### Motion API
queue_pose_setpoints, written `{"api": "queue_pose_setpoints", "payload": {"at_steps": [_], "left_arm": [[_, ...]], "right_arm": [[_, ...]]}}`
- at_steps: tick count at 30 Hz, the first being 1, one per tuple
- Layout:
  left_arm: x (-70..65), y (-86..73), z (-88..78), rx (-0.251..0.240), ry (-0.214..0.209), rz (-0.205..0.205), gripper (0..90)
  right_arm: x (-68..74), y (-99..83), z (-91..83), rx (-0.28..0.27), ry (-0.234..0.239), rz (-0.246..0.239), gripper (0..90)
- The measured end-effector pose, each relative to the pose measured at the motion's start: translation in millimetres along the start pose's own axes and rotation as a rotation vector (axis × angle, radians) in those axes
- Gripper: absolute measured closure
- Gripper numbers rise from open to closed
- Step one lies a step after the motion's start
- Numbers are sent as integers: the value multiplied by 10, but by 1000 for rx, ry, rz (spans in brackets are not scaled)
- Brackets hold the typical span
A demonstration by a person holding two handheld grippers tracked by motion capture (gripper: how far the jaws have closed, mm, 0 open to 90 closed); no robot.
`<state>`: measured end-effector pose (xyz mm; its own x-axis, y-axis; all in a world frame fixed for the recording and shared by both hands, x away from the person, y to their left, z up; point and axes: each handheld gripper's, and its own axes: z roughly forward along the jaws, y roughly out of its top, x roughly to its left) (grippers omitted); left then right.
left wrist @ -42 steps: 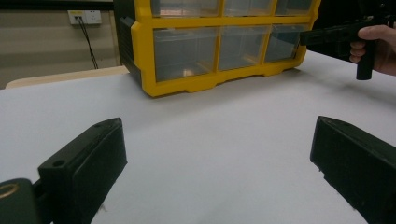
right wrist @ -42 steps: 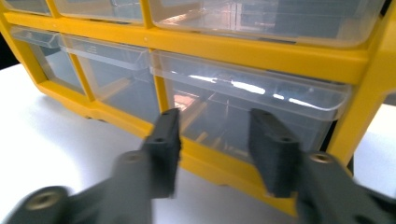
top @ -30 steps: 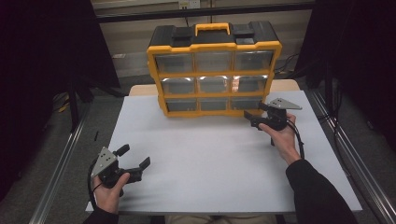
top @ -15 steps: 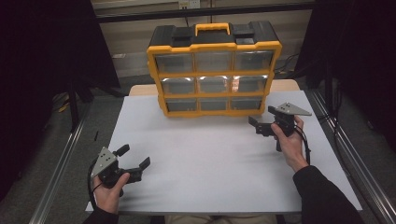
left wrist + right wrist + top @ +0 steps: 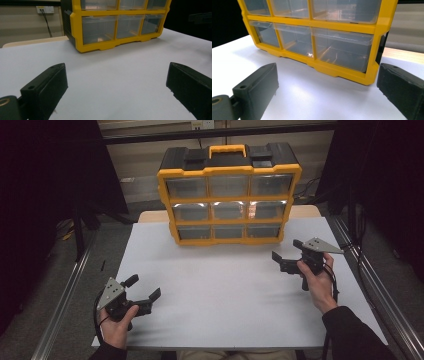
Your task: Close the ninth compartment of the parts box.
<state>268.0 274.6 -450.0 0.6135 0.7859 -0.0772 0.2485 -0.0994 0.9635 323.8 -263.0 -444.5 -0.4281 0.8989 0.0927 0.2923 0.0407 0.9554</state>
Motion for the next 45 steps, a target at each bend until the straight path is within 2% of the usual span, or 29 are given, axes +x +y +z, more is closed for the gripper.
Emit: {"api": "queue_pose_setpoints", "payload": {"at_steps": [12,19,27,31,37,39,45], "left_arm": [[2,-5,-3,2,-2,4,32],[6,1,-19,-6,-4,5,32],[-2,3,-32,-11,-1,6,32],[-18,0,-53,-20,-1,-13,35],[-46,1,-87,-17,2,4,35],[-56,-3,-89,-20,4,-2,35],[-43,-17,-117,-24,29,-12,35]], "right_arm": [[71,-29,-217,-9,19,-24,32],[80,-75,-339,-10,27,-20,32],[62,-118,-511,-21,11,-16,32],[50,-150,-608,-21,9,-15,32],[60,-177,-735,-23,5,-25,32],[66,-187,-782,-25,6,-25,32],[65,-233,-926,-34,4,-20,32]]}}
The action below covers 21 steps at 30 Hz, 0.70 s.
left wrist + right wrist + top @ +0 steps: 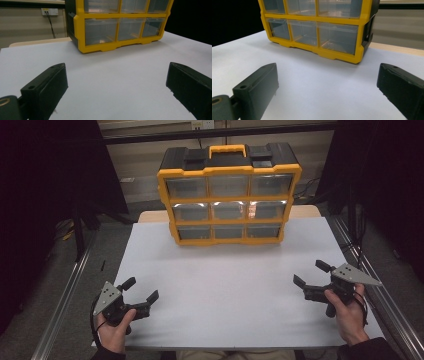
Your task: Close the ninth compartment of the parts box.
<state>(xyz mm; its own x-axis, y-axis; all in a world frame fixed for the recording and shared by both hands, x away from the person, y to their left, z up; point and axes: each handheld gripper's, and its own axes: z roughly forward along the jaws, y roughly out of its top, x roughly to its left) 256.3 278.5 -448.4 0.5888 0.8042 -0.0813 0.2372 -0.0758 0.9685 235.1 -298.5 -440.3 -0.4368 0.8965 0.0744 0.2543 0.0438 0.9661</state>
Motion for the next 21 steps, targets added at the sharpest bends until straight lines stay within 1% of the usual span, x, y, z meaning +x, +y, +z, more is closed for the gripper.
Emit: {"api": "queue_pose_setpoints", "payload": {"at_steps": [2,3,5,6,8,9,12,14,16,18,21], "left_arm": [[-4,-2,-11,3,1,-3,35],[-1,-2,-16,3,5,5,35],[-6,-4,-24,3,5,3,35],[-11,-6,-26,-1,4,-6,35],[-12,-7,-33,-4,7,-1,35],[-11,-5,-41,3,9,5,35],[-10,-5,-47,5,8,8,35],[-15,-7,-52,4,8,1,35],[-12,-4,-59,5,7,6,35],[-14,-3,-62,0,11,5,35],[-11,-2,-55,2,3,0,35]], "right_arm": [[-1,-15,-41,-3,-8,-13,32],[0,-21,-65,-2,-8,-15,32],[0,-31,-102,-6,-9,-21,30],[4,-36,-121,-2,-4,-18,29],[6,-44,-154,-5,-4,-23,29],[7,-46,-168,-5,-3,-25,28],[8,-58,-205,-3,-4,-21,27],[1,-66,-227,-1,-8,-21,27],[1,-73,-249,1,-9,-17,27],[1,-77,-271,2,-15,-22,27],[-2,-82,-286,3,-18,-28,27]]}}
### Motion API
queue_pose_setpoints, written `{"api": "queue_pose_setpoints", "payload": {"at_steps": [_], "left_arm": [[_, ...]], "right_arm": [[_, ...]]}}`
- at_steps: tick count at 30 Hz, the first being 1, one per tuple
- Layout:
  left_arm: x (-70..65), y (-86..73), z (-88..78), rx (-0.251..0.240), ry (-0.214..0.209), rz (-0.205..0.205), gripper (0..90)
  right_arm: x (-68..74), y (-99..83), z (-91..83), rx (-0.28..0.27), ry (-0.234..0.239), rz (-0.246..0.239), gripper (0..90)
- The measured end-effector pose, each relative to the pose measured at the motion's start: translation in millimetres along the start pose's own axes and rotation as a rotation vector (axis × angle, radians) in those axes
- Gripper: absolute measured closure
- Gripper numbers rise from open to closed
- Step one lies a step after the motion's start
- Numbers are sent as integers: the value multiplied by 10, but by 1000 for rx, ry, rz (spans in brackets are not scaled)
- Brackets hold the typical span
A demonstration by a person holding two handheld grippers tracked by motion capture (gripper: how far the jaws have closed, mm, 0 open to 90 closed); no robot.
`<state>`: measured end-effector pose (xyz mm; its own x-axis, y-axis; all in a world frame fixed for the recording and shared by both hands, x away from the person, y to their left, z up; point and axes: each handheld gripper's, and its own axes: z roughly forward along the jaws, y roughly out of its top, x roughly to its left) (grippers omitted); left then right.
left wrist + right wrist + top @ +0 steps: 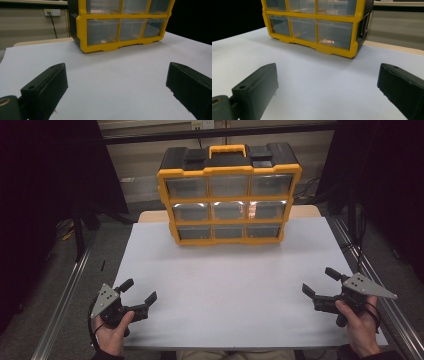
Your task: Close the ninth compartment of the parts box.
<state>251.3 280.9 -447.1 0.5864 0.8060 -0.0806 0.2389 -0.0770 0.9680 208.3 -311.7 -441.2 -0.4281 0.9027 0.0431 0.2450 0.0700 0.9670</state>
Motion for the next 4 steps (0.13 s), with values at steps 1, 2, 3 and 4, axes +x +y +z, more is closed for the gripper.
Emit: {"api": "queue_pose_setpoints", "payload": {"at_steps": [1,2,3,4], "left_arm": [[2,0,4,0,2,2,35],[2,0,9,2,3,3,35],[3,1,11,6,4,6,35],[2,0,20,6,1,4,35]], "right_arm": [[-2,-1,0,1,2,-2,27],[-3,-1,3,-1,5,1,27],[-7,-1,8,-2,7,1,27],[-5,1,12,-1,5,6,27]]}}
